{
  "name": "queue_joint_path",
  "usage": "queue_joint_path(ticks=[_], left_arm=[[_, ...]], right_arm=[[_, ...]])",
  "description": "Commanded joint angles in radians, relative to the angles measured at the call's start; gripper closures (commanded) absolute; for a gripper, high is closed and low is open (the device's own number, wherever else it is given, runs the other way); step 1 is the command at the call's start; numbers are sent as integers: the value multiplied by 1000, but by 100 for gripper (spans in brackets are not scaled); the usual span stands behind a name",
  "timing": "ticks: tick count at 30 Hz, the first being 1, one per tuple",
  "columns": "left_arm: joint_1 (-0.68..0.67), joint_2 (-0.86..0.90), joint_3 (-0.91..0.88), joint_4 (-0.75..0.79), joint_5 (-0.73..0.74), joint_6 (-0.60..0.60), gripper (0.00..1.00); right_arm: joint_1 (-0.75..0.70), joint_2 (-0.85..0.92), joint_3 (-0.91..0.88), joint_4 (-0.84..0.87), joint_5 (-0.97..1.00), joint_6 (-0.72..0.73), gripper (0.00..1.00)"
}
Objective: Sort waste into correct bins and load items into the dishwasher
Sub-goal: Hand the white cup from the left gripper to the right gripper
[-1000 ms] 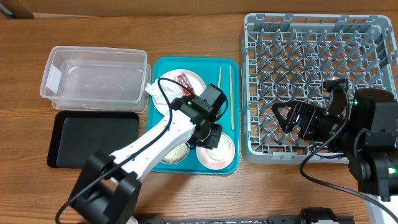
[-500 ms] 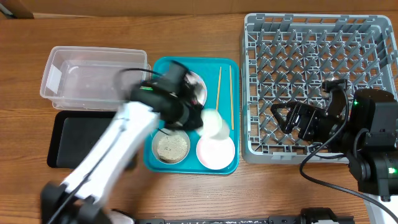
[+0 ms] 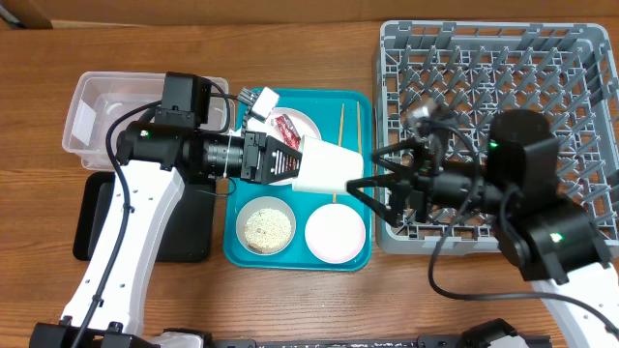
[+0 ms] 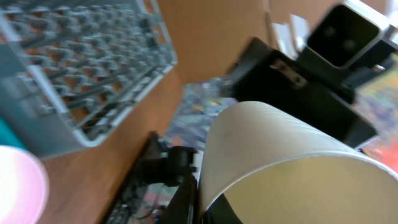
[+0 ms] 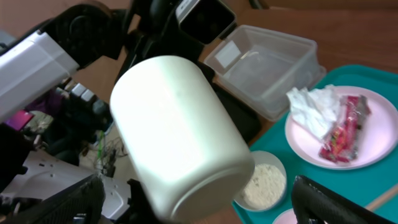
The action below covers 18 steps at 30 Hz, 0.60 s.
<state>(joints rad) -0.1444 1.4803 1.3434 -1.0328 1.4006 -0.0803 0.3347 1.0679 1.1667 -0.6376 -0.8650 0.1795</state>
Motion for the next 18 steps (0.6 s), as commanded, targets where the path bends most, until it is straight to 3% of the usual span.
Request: queue_joint_path(ticks=[1, 3, 8, 10, 12, 13, 14, 18], left_arm=[[-14, -2, 8, -3, 119, 37, 96], [-14, -2, 8, -3, 116, 41, 96], [-14, -2, 8, -3, 109, 44, 96], [-14, -2, 8, -3, 108, 44, 92], [-14, -2, 8, -3, 93, 45, 63], [-14, -2, 8, -3, 65, 44, 39], [-14, -2, 8, -4, 23, 43, 21], [-13, -2, 8, -61, -325, 35, 8]], right_arm=[[34, 24, 25, 35, -27, 29, 6], [52, 40, 25, 56, -27, 31, 10], [72, 56, 25, 92, -27, 34, 38], [72, 54, 25, 90, -27, 34, 40], [69, 53, 25, 82, -25, 33, 42], [66, 53, 25, 74, -15, 33, 45], [61, 49, 25, 61, 2, 34, 47], [11, 15, 26, -70, 209, 35, 54]])
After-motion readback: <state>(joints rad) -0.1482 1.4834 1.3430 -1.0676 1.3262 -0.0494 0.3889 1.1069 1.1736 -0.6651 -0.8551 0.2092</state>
